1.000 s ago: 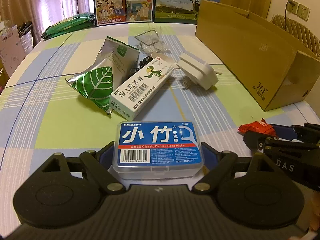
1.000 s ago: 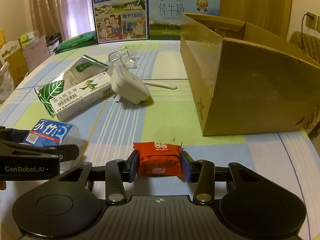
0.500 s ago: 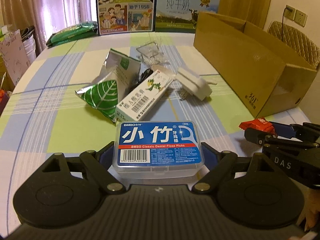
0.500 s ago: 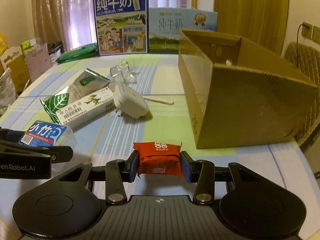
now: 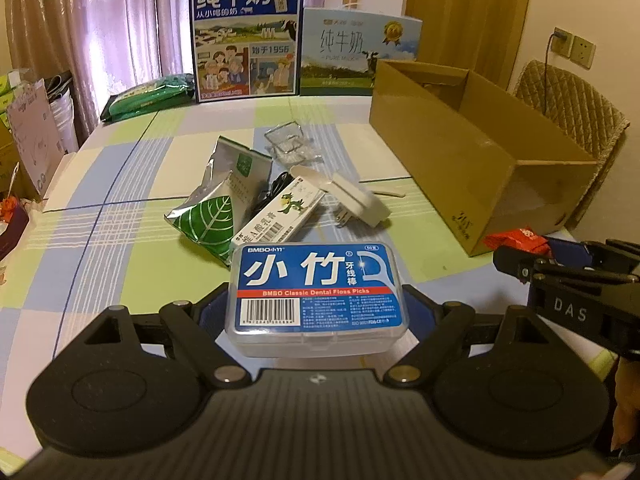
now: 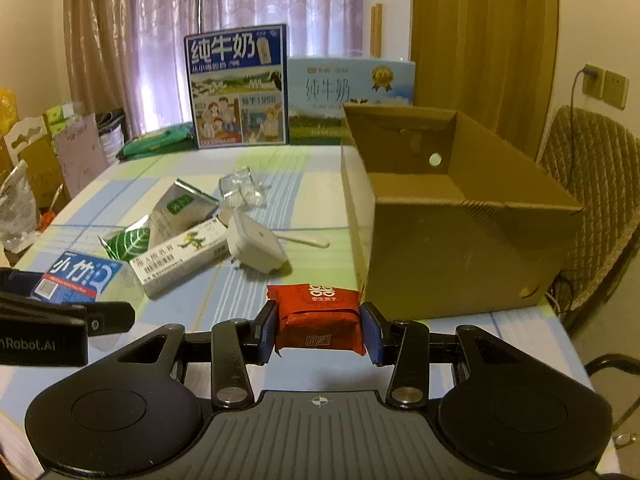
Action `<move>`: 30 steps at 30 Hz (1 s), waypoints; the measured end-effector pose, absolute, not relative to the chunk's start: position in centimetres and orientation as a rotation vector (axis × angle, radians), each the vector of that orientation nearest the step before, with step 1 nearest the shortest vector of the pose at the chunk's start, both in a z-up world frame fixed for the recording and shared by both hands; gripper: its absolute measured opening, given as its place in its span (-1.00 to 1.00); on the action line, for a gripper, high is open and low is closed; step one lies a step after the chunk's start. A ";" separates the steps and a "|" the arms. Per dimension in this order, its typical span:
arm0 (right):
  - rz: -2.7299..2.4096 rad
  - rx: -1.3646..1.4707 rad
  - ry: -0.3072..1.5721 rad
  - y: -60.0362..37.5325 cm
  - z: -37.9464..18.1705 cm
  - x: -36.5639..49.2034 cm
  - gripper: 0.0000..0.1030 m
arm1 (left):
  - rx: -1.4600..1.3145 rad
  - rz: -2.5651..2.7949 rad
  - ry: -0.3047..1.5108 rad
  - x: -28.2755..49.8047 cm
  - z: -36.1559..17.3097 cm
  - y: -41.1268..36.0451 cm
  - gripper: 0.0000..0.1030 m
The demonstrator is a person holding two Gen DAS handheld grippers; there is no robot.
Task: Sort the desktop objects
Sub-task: 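Carry the floss box and candy packet over the cardboard box with both tools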
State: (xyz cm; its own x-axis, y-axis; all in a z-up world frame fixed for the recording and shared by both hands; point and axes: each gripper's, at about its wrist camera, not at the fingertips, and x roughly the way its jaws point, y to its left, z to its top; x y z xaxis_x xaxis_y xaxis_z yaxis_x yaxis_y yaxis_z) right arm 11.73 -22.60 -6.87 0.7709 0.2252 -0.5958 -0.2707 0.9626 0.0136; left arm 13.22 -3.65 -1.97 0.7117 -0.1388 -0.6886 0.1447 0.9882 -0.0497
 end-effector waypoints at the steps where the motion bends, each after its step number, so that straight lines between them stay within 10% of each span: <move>1: 0.269 -0.072 0.631 -22.7 -6.6 11.5 -0.21 | 0.009 -0.159 0.763 13.0 -1.7 -3.8 0.64; 30: 0.130 -0.018 0.549 -36.3 2.4 21.4 -0.20 | 0.055 -0.416 0.681 22.3 4.6 -17.3 0.64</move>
